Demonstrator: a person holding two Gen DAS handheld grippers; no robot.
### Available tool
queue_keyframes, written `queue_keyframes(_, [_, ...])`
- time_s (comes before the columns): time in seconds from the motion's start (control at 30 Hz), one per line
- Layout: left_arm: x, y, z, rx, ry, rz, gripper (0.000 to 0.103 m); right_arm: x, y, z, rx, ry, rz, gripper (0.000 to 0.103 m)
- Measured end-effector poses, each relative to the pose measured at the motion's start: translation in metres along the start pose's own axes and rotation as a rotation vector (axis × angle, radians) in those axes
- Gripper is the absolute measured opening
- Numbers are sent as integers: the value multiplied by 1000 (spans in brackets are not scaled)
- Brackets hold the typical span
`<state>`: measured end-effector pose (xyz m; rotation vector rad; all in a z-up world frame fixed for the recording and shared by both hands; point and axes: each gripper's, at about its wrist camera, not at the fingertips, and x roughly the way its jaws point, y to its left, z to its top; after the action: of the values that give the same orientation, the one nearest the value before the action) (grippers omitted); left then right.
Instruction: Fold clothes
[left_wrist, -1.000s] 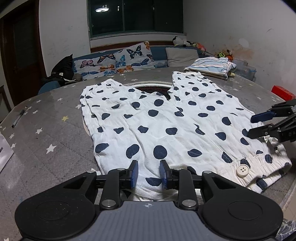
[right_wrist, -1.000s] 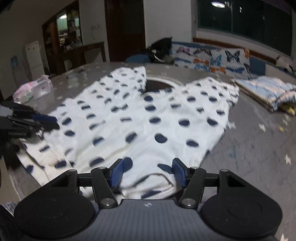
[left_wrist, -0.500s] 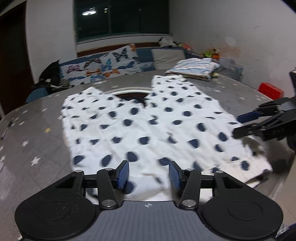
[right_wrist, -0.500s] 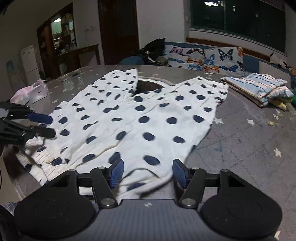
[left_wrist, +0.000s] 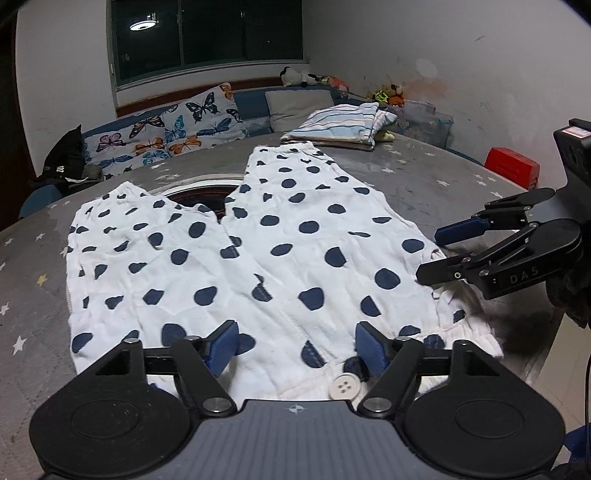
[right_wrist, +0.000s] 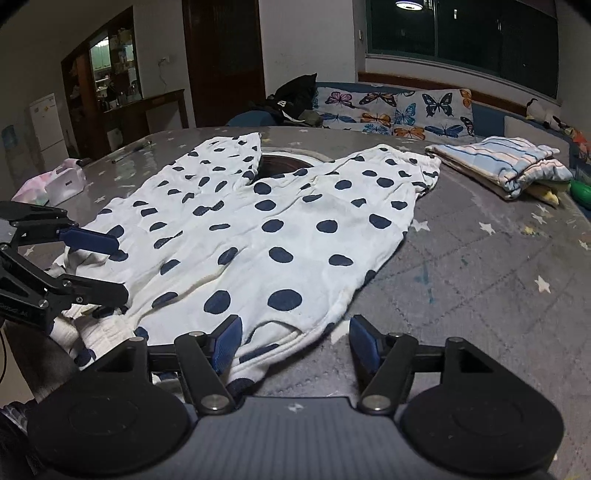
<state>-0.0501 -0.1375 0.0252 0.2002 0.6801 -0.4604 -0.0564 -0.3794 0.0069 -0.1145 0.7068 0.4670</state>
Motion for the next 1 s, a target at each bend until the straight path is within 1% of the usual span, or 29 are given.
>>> queue_keyframes(0.2, [-3,-12,6,28,-20,-23,76,-6,-3,-2,12,-16,-13,71])
queue_keyframes(0.4, [-8,-41,12,99,-57,-122,75,-14,-10,-2,45,-29,-40,71])
queue_keyframes(0.6, [-1,-72,13,179,-51,-213,74,-19,-19,1,71,-36,-56,70])
queue_keyframes(0.7, [9,-86,13,221,-39,-227,72,-21,-25,5,88,-40,-51,70])
queue_keyframes(0.77, [16,-94,12,247,-31,-230,68,-22,-29,7,108,-45,-48,70])
queue_keyframes(0.83, [24,-97,12,249,-13,-219,62,-24,-34,9,129,-49,-40,69])
queue_keyframes(0.87, [28,-98,11,249,-4,-213,57,-25,-36,10,136,-50,-40,69])
queue_keyframes(0.93, [34,-95,12,227,11,-217,52,-25,-39,11,134,-47,-52,69])
queue_keyframes(1.0, [35,-94,13,223,8,-216,43,-25,-41,13,130,-44,-58,69])
